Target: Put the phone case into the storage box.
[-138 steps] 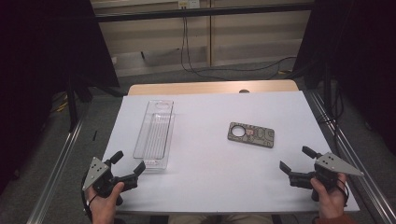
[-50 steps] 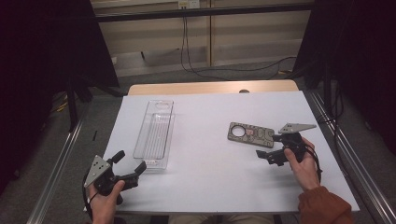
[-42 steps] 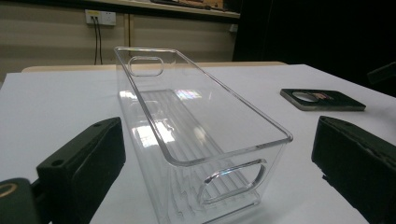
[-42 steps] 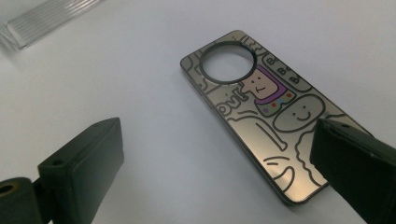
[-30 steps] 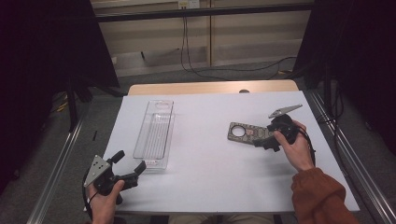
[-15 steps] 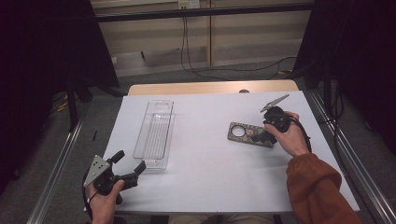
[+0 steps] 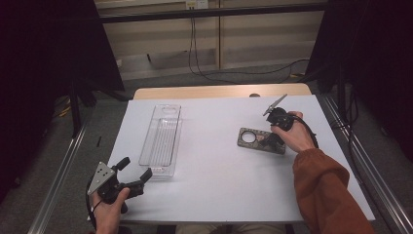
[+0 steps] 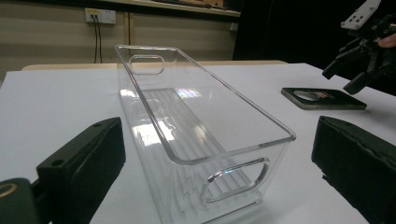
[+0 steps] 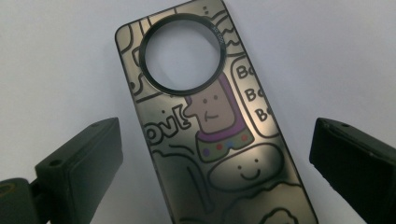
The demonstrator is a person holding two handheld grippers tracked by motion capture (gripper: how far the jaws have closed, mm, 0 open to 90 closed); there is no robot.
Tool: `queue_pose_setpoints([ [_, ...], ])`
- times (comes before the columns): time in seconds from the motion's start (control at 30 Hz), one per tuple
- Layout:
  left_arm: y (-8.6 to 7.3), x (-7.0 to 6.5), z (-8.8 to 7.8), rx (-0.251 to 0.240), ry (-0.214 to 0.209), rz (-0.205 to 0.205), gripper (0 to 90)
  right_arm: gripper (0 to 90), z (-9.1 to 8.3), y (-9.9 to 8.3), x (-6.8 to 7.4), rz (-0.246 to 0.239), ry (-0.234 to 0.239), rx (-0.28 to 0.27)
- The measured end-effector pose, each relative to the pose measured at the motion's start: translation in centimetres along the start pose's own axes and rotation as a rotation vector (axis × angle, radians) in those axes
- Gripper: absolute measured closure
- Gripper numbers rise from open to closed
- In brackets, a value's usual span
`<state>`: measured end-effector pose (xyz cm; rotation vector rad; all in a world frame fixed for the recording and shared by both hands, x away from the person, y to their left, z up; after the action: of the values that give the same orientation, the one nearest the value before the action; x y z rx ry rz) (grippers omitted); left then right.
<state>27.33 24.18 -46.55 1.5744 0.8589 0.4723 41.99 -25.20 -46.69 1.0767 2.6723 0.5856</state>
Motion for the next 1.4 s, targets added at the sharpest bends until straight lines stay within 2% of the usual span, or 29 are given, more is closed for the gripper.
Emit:
queue_pose_setpoints([
  [0.07, 0.0, 0.0, 0.0, 0.000, 0.001, -0.002, 2.9, 1.7, 0.4, 0.2, 0.2, -0.005, -0.003, 0.032],
  [0.13, 0.0, 0.0, 0.0, 0.001, 0.001, -0.001, 2.9, 1.2, 1.0, 0.4, 0.2, -0.041, 0.007, 0.046],
  [0.2, 0.0, 0.0, 0.0, 0.000, 0.001, -0.001, 2.9, 1.2, 1.2, 0.6, 0.3, -0.051, 0.007, 0.048],
  [0.33, 0.0, 0.0, 0.0, 0.002, 0.000, 0.001, 2.9, 1.2, 1.8, 1.0, 0.5, -0.076, 0.007, 0.089],
  [0.4, 0.0, 0.0, 0.0, 0.001, 0.000, 0.001, 2.9, 2.1, 2.2, 1.0, 0.6, -0.075, 0.021, 0.149],
  [0.5, 0.0, 0.0, 0.0, 0.003, 0.002, 0.002, 2.9, 2.0, 2.4, 1.1, 0.5, -0.095, 0.014, 0.165],
  [0.6, -0.1, 0.0, 0.0, 0.000, -0.004, -0.001, 2.9, 4.7, 2.7, 1.2, 0.5, -0.085, 0.009, 0.164],
  [0.7, -0.1, 0.0, 0.1, 0.000, -0.005, -0.005, 2.9, 3.4, 3.2, 1.0, 0.5, -0.090, 0.026, 0.174],
  [0.83, -0.1, 0.0, 0.1, 0.002, -0.004, -0.002, 2.9, 0.0, 3.7, 0.8, 0.5, -0.123, 0.042, 0.182],
  [0.9, -0.1, 0.0, 0.1, 0.005, 0.000, -0.001, 2.9, 0.0, 3.8, 0.8, 0.7, -0.148, 0.022, 0.191],
  [1.17, -0.1, -0.1, 0.1, 0.010, -0.005, 0.008, 2.9, 0.0, 3.8, 0.9, 0.8, -0.149, 0.008, 0.197],
  [1.23, -0.1, -0.1, 0.1, 0.005, -0.008, 0.000, 2.9, 1.8, 3.7, 0.8, 1.0, -0.132, 0.004, 0.197],
  [1.27, -0.1, 0.0, 0.1, 0.007, -0.007, 0.003, 2.9, 3.1, 3.7, 0.8, 1.0, -0.143, 0.007, 0.195],
  [1.4, -0.1, -0.1, 0.1, 0.008, -0.008, -0.001, 2.9, 7.7, 3.4, 0.9, 1.2, -0.140, 0.007, 0.205],
])
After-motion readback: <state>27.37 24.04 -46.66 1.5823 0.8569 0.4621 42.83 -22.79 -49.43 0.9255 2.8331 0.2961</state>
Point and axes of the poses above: each handheld gripper's, and its own axes: z roughly forward along the jaws, y roughly out of its top, x roughly to its left, the point moved 3 cm from there along z, roughly forward along the jaws, and after that the axes turned 6 degrees about -y, right-handed, at the moved point
